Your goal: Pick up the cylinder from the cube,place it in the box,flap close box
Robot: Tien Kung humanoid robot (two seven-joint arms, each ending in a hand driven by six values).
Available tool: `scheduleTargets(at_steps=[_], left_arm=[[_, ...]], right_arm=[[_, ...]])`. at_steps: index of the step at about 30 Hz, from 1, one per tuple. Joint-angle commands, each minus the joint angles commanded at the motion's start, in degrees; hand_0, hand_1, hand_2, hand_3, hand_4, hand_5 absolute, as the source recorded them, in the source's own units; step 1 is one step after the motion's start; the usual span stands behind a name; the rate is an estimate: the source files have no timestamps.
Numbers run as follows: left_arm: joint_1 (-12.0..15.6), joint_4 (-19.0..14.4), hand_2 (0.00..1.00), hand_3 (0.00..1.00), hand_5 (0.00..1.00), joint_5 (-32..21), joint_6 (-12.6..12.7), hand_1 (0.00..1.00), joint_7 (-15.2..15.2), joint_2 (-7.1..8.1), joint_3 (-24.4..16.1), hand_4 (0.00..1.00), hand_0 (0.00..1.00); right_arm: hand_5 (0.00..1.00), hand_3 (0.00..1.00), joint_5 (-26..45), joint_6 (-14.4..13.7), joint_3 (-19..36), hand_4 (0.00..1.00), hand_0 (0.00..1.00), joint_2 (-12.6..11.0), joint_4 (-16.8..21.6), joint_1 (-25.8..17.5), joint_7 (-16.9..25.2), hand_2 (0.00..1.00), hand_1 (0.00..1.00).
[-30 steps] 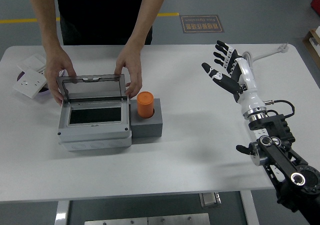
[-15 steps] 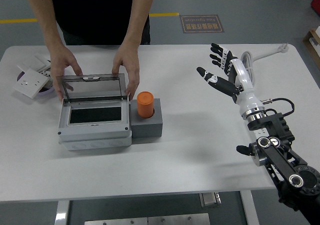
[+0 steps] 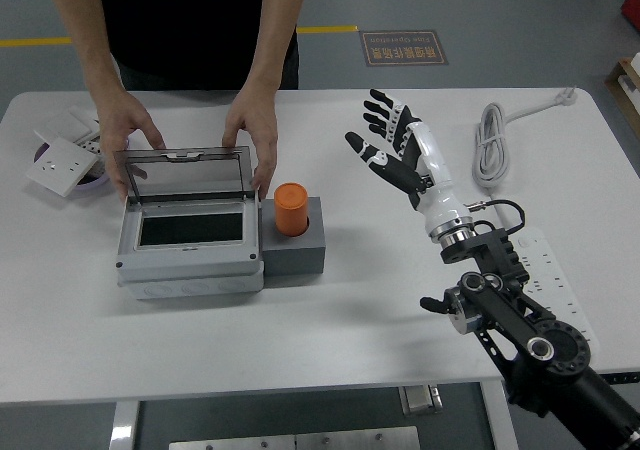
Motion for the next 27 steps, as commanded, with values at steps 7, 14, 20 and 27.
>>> scheduleTargets(at_steps=[7,14,20,27], left_arm=[[0.03,0.00,0.854,0.951,0.002,-0.40,-0.09,0.852,-0.04,0.14,0.59,0.002,0.923],[-0.26,0.00,0.854,0.951,0.002,-1.82,-0.32,0.852,-0.42,0.16,2.34,0.002,0.923],[-0.54,0.00,0.854,0.951,0.002,-5.40,-0.63,0.852,-1.60,0.69,6.59,0.002,0.923],[-0.67,0.00,0.854,0.951,0.002,-6.69,-0.84,0.852,-1.90,0.76,8.42,0.002,0.923]], right_arm=[[0.334,0.694,1.79,0.36,-7.93,0.927,0.701,2.45,-6.18,4.23,1.73,0.650,0.633],[0.340,0.661,1.04,0.43,-11.54,0.935,0.690,2.45,-11.16,7.14,2.08,0.610,0.620],[0.342,0.650,0.01,0.38,-12.52,0.939,0.691,2.45,-12.86,8.44,1.96,0.590,0.617],[0.342,0.647,0.55,0.48,-14.46,0.944,0.689,2.45,-14.60,9.36,1.87,0.572,0.613]])
